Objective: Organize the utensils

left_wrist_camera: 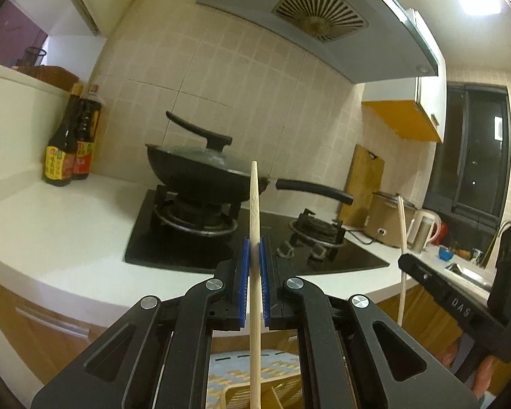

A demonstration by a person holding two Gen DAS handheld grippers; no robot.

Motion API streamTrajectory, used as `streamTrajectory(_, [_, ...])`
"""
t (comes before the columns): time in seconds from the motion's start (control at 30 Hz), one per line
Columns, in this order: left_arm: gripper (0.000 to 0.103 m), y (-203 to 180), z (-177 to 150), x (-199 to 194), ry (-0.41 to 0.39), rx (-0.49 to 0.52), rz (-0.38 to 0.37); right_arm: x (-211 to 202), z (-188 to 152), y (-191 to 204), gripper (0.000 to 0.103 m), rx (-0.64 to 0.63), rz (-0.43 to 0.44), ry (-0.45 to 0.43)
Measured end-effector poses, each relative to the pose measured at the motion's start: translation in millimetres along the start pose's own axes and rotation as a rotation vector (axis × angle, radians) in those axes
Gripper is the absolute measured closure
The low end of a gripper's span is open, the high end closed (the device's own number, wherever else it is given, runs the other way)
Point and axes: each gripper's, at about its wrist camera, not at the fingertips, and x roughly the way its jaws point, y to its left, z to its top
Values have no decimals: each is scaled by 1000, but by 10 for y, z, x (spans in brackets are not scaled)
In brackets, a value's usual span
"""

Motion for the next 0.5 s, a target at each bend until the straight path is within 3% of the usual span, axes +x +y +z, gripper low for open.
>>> streamTrajectory(0.23, [98,29,-175,31,21,18,18,112,-98,-35,93,22,29,12])
streamTrajectory(0.5, [97,106,-345,-127,80,5,1,-103,-255,-65,93,29,89,48])
